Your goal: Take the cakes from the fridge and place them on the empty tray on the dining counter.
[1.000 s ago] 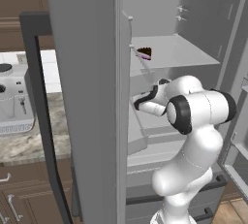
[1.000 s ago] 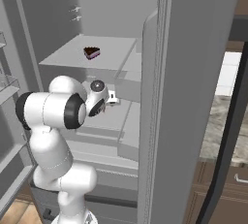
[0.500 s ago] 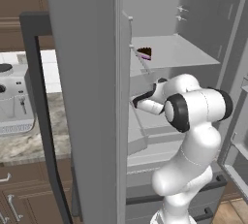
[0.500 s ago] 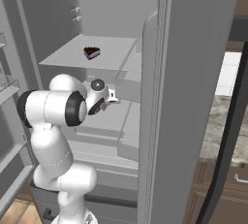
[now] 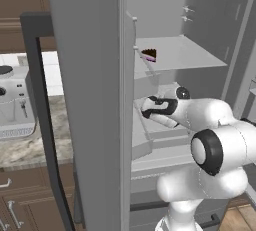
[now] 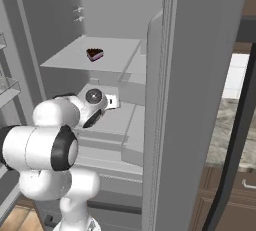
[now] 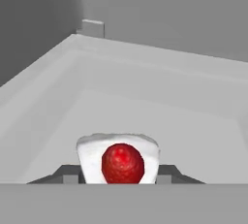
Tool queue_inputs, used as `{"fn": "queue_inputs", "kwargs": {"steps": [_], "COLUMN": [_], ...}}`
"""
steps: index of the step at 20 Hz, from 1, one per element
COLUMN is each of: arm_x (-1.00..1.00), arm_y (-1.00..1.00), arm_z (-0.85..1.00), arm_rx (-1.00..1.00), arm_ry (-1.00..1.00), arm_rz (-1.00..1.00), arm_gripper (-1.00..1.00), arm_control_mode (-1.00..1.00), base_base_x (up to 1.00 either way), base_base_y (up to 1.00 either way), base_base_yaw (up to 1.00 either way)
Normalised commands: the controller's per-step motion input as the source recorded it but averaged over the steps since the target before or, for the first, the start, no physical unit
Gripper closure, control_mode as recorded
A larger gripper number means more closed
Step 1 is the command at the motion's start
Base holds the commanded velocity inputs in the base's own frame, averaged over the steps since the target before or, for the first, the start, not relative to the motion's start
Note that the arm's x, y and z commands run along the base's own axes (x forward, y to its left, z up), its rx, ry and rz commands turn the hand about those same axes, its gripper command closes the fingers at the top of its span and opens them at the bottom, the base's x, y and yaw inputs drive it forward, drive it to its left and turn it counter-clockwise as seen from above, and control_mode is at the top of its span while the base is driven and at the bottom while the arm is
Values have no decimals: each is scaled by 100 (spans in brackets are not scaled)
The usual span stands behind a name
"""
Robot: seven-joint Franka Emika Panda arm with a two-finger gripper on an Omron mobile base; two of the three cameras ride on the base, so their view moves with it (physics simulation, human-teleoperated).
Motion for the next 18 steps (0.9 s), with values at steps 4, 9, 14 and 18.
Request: {"fn": "queue_inputs", "kwargs": {"steps": [4,9,14,18], "arm_x": [-88,-92,-87,-93], "arm_y": [-8,-14,0,-4], "arm_z": [100,100,100,100], "arm_rx": [-1,-6,-14,-16], "arm_ry": [-8,1,17,32], "arm_rz": [3,3,0,0], "arm_gripper": [100,100,100,100], "arm_control_mode": [-100,-100,-100,-100], "base_base_x": [0,0,0,0], "base_base_y": [0,0,0,0], "base_base_yaw": [0,0,0,0]}}
